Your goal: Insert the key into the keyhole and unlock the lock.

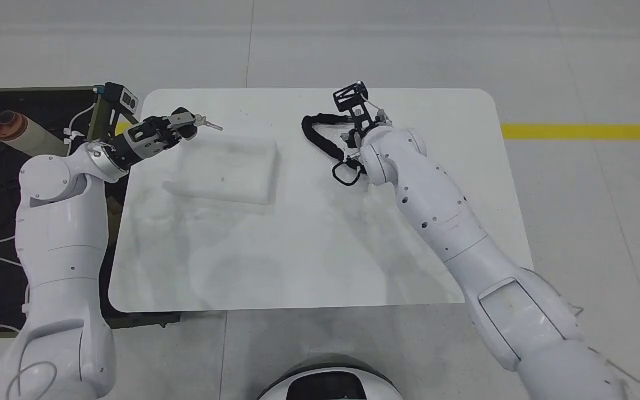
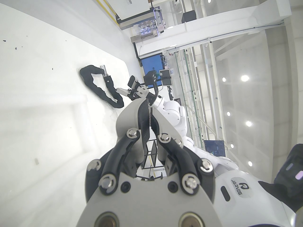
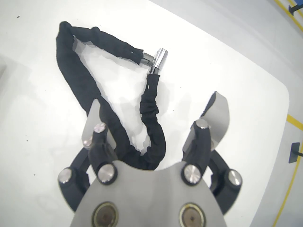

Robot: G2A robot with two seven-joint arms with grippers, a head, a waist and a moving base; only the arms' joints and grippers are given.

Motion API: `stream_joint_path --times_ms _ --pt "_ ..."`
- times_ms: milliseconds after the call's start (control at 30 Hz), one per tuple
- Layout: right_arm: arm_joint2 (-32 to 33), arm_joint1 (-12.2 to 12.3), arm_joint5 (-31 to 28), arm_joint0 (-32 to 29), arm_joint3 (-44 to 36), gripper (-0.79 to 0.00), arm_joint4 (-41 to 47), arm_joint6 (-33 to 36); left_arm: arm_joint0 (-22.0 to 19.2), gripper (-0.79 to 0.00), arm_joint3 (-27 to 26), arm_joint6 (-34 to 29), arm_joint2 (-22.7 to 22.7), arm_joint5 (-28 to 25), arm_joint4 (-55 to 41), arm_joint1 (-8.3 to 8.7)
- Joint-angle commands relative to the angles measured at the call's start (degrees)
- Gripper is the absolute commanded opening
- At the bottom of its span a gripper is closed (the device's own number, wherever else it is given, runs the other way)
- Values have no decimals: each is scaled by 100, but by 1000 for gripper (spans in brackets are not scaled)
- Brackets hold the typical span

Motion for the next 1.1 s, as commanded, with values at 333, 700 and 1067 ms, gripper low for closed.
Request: stream_joint_path --times_ms 333,700,1067 --pt "6 -7 -9 11 24 -256 10 14 0 -785 0 0 0 0 0 0" --pt "6 -7 -9 11 24 0 10 14 0 -785 0 0 0 0 0 0" --pt "547 77 -111 -1031 -848 0 -759 -735 0 -785 0 0 0 0 0 0"
